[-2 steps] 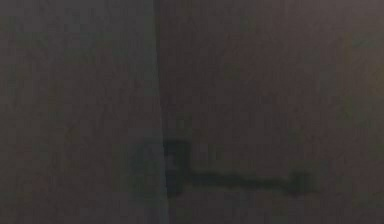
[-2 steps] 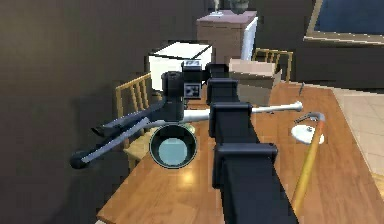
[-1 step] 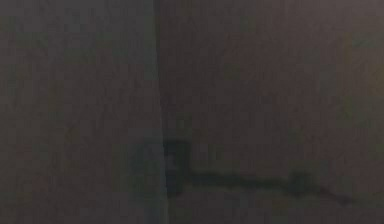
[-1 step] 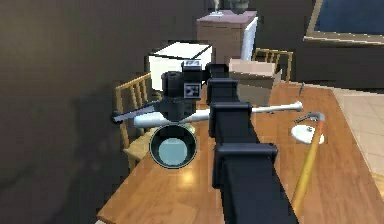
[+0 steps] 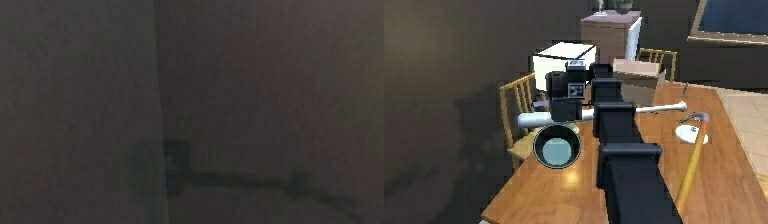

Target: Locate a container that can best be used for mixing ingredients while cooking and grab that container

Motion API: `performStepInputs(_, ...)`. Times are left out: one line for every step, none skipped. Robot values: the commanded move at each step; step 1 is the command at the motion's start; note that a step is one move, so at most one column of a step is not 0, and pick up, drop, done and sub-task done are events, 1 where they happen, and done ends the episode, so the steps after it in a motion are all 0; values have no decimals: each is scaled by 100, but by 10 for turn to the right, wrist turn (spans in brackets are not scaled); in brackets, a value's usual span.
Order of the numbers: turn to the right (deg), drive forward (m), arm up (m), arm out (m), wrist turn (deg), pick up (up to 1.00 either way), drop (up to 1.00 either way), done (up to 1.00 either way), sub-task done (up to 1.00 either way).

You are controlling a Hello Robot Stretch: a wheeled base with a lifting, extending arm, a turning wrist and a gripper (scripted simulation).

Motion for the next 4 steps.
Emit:
performStepInputs(0, 0, -28, 0, 0, 0, 0, 0, 0)
performStepInputs(0, 0, 0, 0, 0, 100, 0, 0, 0)
performStepInputs(0, 0, 10, 0, 0, 0, 0, 0, 0)
performStepInputs(0, 0, 0, 0, 0, 0, 0, 100, 0)
